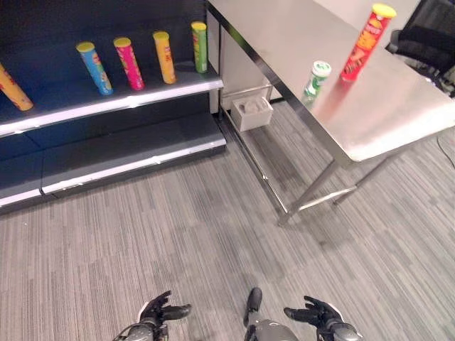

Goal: Put the goods on the table back onto the shelves and tidy them up.

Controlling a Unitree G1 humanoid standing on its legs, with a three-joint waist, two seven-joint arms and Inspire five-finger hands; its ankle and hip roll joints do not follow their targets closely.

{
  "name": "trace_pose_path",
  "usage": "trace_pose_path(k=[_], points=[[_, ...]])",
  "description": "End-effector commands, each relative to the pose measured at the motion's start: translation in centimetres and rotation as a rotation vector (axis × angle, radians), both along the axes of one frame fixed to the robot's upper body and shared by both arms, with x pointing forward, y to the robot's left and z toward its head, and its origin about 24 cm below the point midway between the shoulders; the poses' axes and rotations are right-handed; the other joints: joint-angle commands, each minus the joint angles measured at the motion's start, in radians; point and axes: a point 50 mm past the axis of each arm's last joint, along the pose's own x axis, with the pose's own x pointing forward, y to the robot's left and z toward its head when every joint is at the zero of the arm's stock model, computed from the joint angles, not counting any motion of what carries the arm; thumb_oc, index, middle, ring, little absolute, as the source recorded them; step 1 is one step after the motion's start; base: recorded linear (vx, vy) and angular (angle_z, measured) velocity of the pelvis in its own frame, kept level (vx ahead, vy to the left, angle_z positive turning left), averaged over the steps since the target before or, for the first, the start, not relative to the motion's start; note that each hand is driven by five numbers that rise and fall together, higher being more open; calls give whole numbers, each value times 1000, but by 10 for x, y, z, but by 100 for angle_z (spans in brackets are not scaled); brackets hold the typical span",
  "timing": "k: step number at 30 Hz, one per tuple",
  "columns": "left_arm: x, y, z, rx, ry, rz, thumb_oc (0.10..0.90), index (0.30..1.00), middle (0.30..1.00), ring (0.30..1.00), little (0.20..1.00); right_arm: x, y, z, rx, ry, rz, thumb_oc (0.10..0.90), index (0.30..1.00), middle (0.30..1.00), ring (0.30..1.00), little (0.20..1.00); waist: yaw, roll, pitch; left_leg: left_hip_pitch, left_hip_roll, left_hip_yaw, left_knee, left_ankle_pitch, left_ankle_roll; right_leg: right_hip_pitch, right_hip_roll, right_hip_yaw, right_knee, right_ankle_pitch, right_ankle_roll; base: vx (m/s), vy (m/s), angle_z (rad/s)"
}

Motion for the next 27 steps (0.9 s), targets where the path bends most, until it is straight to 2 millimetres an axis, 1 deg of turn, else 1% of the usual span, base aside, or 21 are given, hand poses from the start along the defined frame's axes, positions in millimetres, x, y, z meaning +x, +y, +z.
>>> trace_pose_path(k=[1,2,3,4,5,6,7,8,9,10,11,14,16,17,19,20,23,24,25,26,27], points=[[21,15,14,42,-93,-12,800,900,900,900,900,19,-21,14,-40,-98,-33,800,900,900,900,900,15,43,7,-129,78,-37,230,210,-63,32,-9,-29,6,-89,86,192,-197,33],[21,15,14,42,-93,-12,800,900,900,900,900,19,-20,14,-39,-98,-33,800,900,900,900,900,12,40,5,-133,74,-39,228,214,-61,29,-13,-32,6,-88,86,100,-123,10],[21,15,15,39,-97,-5,800,900,900,900,900,19,-21,15,-43,-101,-30,800,900,900,900,900,20,32,22,-165,77,-54,317,238,-64,51,-6,-30,6,-107,73,78,-108,-19],[23,13,15,38,-101,-8,800,900,900,900,900,20,-23,16,-51,-101,-33,800,900,900,900,900,26,28,33,-200,86,-45,336,242,-56,62,-4,-29,6,-123,69,111,-128,-34],[25,12,16,34,-105,-5,800,900,900,900,900,22,-24,17,-54,-105,-38,800,900,900,900,900,29,29,44,-223,109,-16,312,239,-48,69,-5,-32,6,-129,73,58,-61,-37],[25,12,16,34,-105,-5,800,900,900,900,900,22,-24,17,-54,-105,-38,800,900,900,900,900,29,29,44,-223,109,-16,312,239,-48,69,-5,-32,6,-129,73,117,-1,-3],[25,10,16,26,-108,-2,800,900,900,900,900,24,-26,18,-52,-115,-48,800,900,900,900,900,42,30,51,-257,120,39,179,188,-32,82,-12,-27,6,-139,89,202,64,4],[26,9,16,28,-112,-6,800,900,900,900,900,26,-26,20,-54,-119,-42,800,900,900,900,900,48,30,48,-265,96,43,40,158,-20,78,-13,-14,6,-141,98,266,106,9],[23,9,15,33,-102,-8,800,900,900,900,900,25,-26,19,-54,-118,-36,800,900,900,900,900,57,37,42,-290,74,22,-63,194,-21,81,-8,-5,6,-146,102,178,88,10],[23,9,15,33,-102,-8,800,900,900,900,900,25,-26,19,-54,-118,-36,800,900,900,900,900,57,37,41,-291,73,22,-63,195,-21,80,-8,-5,6,-146,102,257,119,-11],[21,9,13,41,-94,-20,800,900,900,900,900,25,-28,20,-68,-115,-20,800,900,900,900,900,77,56,39,-325,56,-56,-196,292,-38,109,25,31,6,-174,94,196,76,-35],[20,9,13,41,-94,-20,800,900,900,900,900,25,-28,20,-68,-115,-20,800,900,900,900,900,77,56,40,-319,55,-56,-203,296,-39,112,25,31,6,-175,94,66,24,-105],[20,9,13,41,-94,-20,800,900,900,900,900,25,-28,20,-68,-115,-20,800,900,900,900,900,77,56,40,-319,55,-56,-203,296,-39,112,25,31,6,-175,94,110,73,-23],[20,9,14,39,-101,-31,800,900,900,900,900,24,-31,20,-81,-113,-24,800,900,900,900,900,85,69,49,-335,76,-74,-256,355,-69,145,37,66,6,-205,91,219,146,35],[20,9,14,38,-102,-32,800,900,900,900,900,24,-32,21,-83,-114,-23,800,900,900,900,900,87,71,51,-340,83,-77,-266,366,-76,150,38,74,6,-206,89,204,159,-20],[22,9,15,41,-107,-38,800,900,900,900,900,23,-32,20,-80,-110,-32,800,900,900,900,900,84,73,56,-338,98,-41,-268,378,-77,167,35,80,6,-212,91,140,134,-42],[22,9,15,41,-107,-38,800,900,900,900,900,23,-32,20,-80,-110,-32,800,900,900,900,900,84,73,56,-338,98,-41,-268,378,-77,167,35,80,6,-212,91,73,67,-19],[20,9,14,48,-90,-56,800,900,900,900,900,20,-28,18,-63,-104,-38,800,900,900,900,900,77,72,40,-318,98,-8,-285,363,-61,185,32,86,6,-225,96,513,733,-15],[24,16,17,80,-96,-75,800,900,900,900,900,20,-16,13,-29,-91,-26,800,900,900,900,900,69,55,21,-232,33,37,-260,256,39,130,-82,116,256,-235,146,512,735,-6],[24,16,17,80,-96,-76,800,900,900,900,900,21,-16,13,-29,-92,-26,800,900,900,900,900,71,55,18,-236,33,39,-259,256,39,124,-82,118,259,-235,146,495,1118,-6],[21,23,16,98,-78,-51,800,900,900,900,900,30,-13,18,-21,-132,-22,800,900,900,900,900,56,66,60,-149,-28,45,-277,204,103,-35,-172,155,594,-65,171,147,603,-33]])
